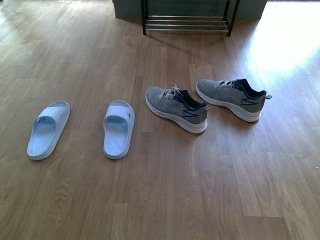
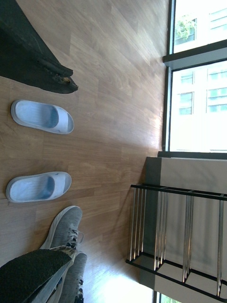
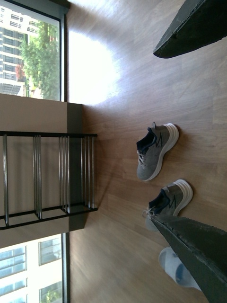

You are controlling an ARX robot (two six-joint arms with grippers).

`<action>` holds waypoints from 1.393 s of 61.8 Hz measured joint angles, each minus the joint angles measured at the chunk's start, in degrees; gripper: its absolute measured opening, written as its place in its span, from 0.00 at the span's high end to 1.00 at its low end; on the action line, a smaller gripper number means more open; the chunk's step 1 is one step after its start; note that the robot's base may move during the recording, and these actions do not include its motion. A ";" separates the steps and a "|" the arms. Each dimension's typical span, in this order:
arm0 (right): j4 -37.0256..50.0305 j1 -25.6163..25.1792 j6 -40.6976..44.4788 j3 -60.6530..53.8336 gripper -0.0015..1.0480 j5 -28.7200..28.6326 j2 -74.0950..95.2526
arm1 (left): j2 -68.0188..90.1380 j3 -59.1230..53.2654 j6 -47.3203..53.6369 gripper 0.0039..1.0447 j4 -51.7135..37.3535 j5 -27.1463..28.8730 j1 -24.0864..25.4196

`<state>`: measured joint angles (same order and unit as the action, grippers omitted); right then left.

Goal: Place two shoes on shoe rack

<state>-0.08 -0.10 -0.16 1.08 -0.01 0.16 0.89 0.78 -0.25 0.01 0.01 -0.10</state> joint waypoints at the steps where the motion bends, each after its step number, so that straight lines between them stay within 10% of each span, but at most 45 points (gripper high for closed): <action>1: 0.00 0.00 0.00 0.00 0.09 0.00 0.00 | 0.00 0.02 0.00 0.09 0.00 0.00 0.00; 86: 0.00 0.00 0.00 0.00 0.09 0.00 0.00 | 0.00 0.00 0.00 0.09 0.00 0.00 0.00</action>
<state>-0.08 -0.10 -0.16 1.08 -0.01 0.16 0.89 0.78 -0.25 0.01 0.01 -0.10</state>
